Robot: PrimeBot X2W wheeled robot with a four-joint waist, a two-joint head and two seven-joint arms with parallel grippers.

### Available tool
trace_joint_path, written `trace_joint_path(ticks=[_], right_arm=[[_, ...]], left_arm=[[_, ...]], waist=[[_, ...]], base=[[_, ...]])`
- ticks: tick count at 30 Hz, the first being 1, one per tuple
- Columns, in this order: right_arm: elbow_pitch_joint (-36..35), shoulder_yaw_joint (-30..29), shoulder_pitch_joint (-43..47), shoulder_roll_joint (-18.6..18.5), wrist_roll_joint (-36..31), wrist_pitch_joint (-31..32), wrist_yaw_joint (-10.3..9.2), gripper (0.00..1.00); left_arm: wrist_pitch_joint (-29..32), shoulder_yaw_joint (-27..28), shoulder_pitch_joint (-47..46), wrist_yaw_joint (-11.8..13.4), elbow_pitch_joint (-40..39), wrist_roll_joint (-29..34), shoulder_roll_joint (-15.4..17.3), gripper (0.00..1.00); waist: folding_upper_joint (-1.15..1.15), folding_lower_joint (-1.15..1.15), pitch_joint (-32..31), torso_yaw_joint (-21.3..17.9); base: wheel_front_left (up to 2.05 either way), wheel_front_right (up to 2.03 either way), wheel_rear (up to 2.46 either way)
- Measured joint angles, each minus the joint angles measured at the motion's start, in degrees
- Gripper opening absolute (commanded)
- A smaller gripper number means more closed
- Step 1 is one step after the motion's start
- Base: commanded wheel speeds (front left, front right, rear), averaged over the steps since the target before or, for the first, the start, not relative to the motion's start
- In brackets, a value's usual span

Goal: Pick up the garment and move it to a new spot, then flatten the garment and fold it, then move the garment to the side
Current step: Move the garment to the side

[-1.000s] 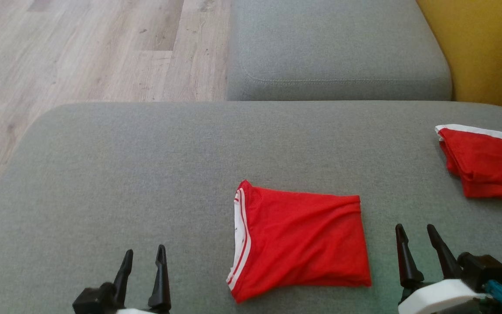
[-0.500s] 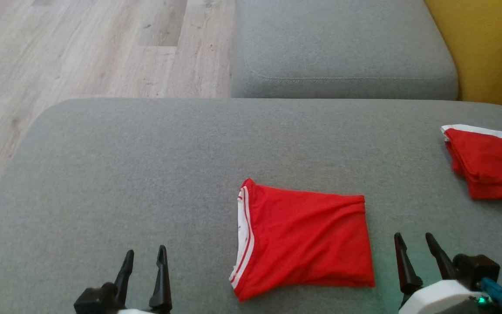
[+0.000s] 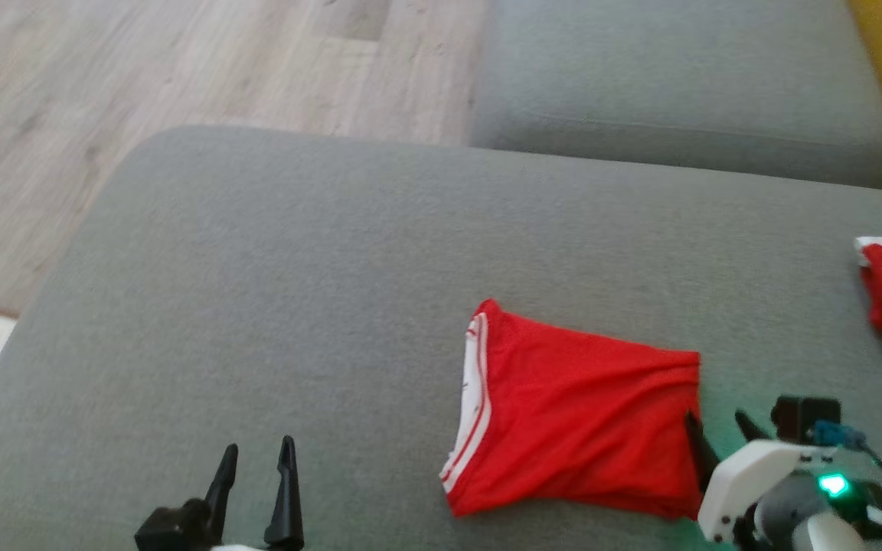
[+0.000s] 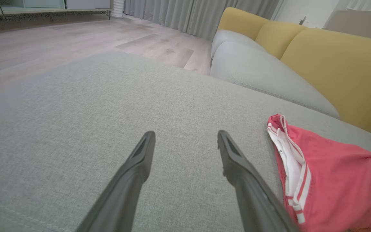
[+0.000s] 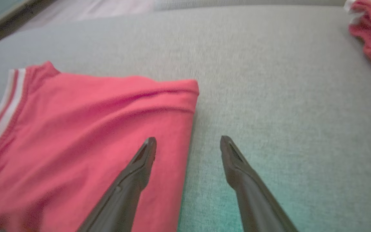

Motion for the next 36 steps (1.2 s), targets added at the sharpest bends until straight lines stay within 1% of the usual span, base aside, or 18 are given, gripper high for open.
trace_joint_path(ticks=[4,9,10,11,12,13,18,23,24,25,28,36], right_arm=[[4.12,-0.82,0.03,0.01,-0.71,1.20,-0.01,1.00],[6.45,-0.57,-0.26,0.01,0.04,1.07,-0.01,1.00],[6.84,-0.47,-0.71,-0.01,0.32,0.90,-0.01,0.82],[7.19,-0.26,-1.25,-0.03,0.42,0.85,-0.01,0.40],[7.57,0.22,-1.80,-0.05,0.73,0.43,-0.01,0.22],[7.95,0.81,-2.31,-0.04,1.26,0.20,-0.01,0.00],[9.64,3.08,-3.64,-0.03,2.34,-1.78,0.00,0.00],[10.24,3.75,-6.59,0.07,2.91,-4.05,0.00,0.00],[10.17,3.39,-7.37,0.08,2.58,-4.36,0.00,0.00],[9.83,2.01,-8.83,0.09,1.49,-4.88,0.00,0.00],[8.46,-0.38,-10.08,0.03,-0.87,-5.24,0.00,0.00],[2.83,-4.52,-10.82,-0.21,-4.20,-4.56,0.00,0.00]], left_arm=[[-0.03,-0.59,-0.02,0.00,0.42,0.00,-0.30,1.00],[-0.18,-0.79,-0.02,0.00,1.07,0.01,-0.44,1.00],[-0.41,-0.79,-0.02,0.00,1.11,0.01,-0.44,1.00],[-0.46,-0.79,-0.02,0.00,1.12,0.01,-0.44,1.00],[-0.46,-0.79,-0.02,0.00,1.14,0.01,-0.44,1.00],[-0.46,-0.79,-0.02,0.01,1.16,0.01,-0.44,1.00],[-0.46,-0.82,-0.03,0.04,1.12,0.10,-0.43,1.00],[-0.46,-0.77,-0.03,0.36,0.74,0.10,-0.42,1.00],[-0.46,-0.76,-0.01,0.51,0.62,0.10,-0.42,1.00],[-0.46,-0.66,-0.03,0.49,0.54,0.11,-0.42,1.00],[-0.49,-0.54,-0.15,0.49,0.15,0.54,-0.49,1.00],[-0.53,-0.94,-3.97,0.27,0.33,1.96,-1.55,1.00]], waist=[[0.00,0.00,1.20,2.19],[0.00,0.00,2.23,3.57],[0.00,0.00,2.41,3.68],[0.00,0.00,2.53,3.67],[0.00,0.00,2.58,3.54],[0.00,0.00,2.62,3.31],[0.00,0.00,2.79,1.31],[0.00,0.00,3.07,-2.47],[0.00,0.00,3.16,-3.48],[0.00,0.00,3.46,-5.65],[0.00,0.00,4.13,-9.29],[0.00,0.00,6.84,-19.46]], base=[[0.00,0.00,0.00],[0.00,0.00,0.00],[0.00,0.00,0.00],[0.00,0.00,0.00],[0.00,0.00,0.00],[0.00,0.00,0.00],[0.00,0.00,0.00],[0.00,0.00,0.00],[0.00,0.00,0.00],[0.00,0.00,0.00],[0.00,0.00,0.00],[0.00,0.00,0.00]])
